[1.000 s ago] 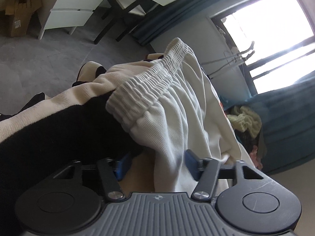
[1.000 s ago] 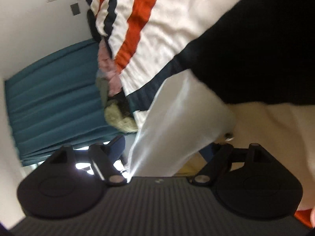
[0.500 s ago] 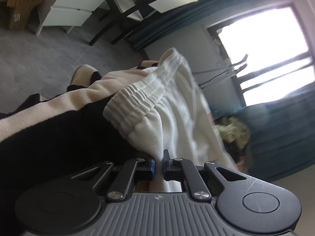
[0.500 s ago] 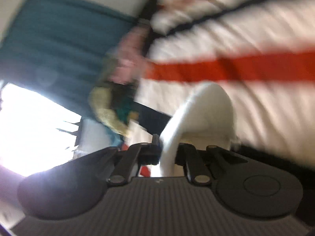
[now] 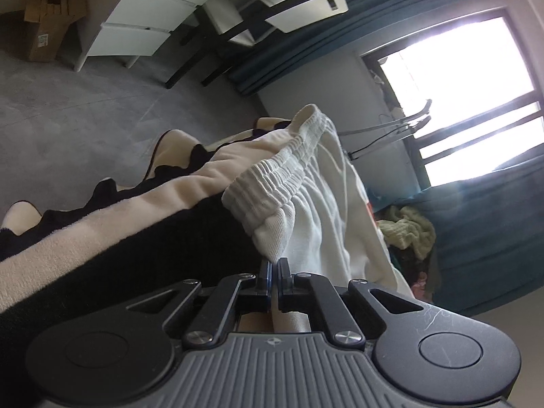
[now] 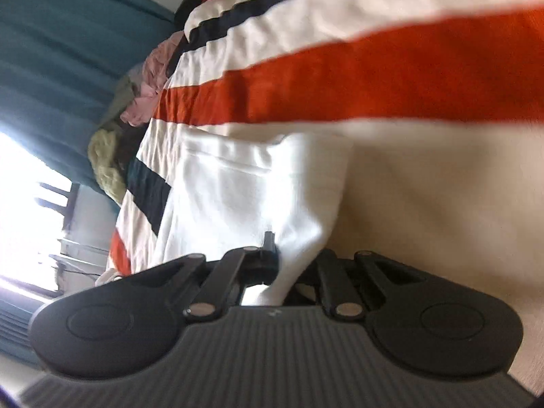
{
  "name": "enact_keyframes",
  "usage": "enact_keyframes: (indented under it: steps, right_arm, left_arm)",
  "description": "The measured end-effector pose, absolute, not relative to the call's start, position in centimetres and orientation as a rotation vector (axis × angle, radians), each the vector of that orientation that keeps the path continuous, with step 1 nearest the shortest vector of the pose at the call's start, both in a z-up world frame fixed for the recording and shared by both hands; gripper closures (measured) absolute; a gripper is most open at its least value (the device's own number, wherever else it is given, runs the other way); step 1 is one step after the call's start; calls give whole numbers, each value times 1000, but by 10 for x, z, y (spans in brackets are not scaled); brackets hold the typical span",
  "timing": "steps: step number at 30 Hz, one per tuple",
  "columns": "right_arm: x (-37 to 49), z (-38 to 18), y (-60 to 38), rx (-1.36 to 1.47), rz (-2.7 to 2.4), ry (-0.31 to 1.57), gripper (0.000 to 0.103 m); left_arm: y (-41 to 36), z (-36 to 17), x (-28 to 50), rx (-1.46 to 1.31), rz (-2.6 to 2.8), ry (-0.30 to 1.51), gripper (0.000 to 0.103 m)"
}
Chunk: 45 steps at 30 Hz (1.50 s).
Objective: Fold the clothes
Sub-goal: 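Release the leg with the right gripper and open the left gripper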
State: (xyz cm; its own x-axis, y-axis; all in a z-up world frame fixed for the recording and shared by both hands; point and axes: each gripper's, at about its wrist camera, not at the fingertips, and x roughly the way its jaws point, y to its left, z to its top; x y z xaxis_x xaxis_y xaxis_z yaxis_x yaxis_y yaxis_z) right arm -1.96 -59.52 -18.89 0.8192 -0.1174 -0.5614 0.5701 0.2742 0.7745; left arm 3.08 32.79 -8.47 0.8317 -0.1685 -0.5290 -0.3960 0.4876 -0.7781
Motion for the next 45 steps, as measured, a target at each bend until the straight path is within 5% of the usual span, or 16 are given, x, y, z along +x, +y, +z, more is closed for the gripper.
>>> enact_keyframes:
  steps: [3, 5, 7, 12, 14, 15, 16, 19, 27, 34, 37, 38, 39, 40, 41, 45]
  right_arm:
    - [-33, -199, -595, 1253, -464, 408, 91]
    - [-37, -194, -597, 1259, -467, 417, 87]
    - [-40, -189, -599, 1266, -470, 425, 82]
    - [-43, -175, -603, 1286, -528, 414, 76]
    - [-35, -171, -609, 1278, -551, 419, 78]
    - [-29, -166, -611, 1252, -559, 425, 87]
    - [-21, -160, -612, 1210, -564, 432, 92]
    - [-11, -140, -614, 1148, -543, 398, 97]
    - [-19, -123, -616, 1104, -525, 319, 97]
    - [-27, -155, -607, 972, -550, 490, 92]
    - [-26, -142, -604, 924, -566, 515, 75]
    - [-25, -135, -602, 901, -576, 524, 60]
    - [-24, -127, -597, 864, -577, 526, 40]
    - [-23, -118, -592, 818, -572, 524, 32]
    - [-23, -109, -585, 766, -574, 515, 24]
    - [-23, -74, -557, 612, -553, 470, 22]
  left_arm:
    - [324, -86, 36, -1043, 187, 640, 98]
    - [326, -89, 40, -1069, 200, 650, 89]
    - [329, -96, 44, -1117, 222, 672, 67]
    - [332, -107, 58, -1146, 219, 692, 55]
    - [331, -107, 61, -1131, 216, 679, 58]
    - [330, -106, 62, -1121, 218, 673, 64]
    - [329, -105, 63, -1119, 212, 667, 84]
    - [328, -99, 63, -1116, 206, 628, 100]
    - [325, -60, 28, -1061, 188, 459, 100]
    - [316, -70, 29, -812, 233, 671, 96]
    - [306, -61, 26, -688, 265, 698, 89]
    - [302, -56, 25, -649, 275, 700, 87]
    - [296, -49, 23, -603, 287, 701, 71]
    - [292, -44, 22, -565, 296, 702, 51]
    - [286, -38, 20, -529, 303, 701, 44]
    - [259, -12, 13, -413, 289, 673, 35]
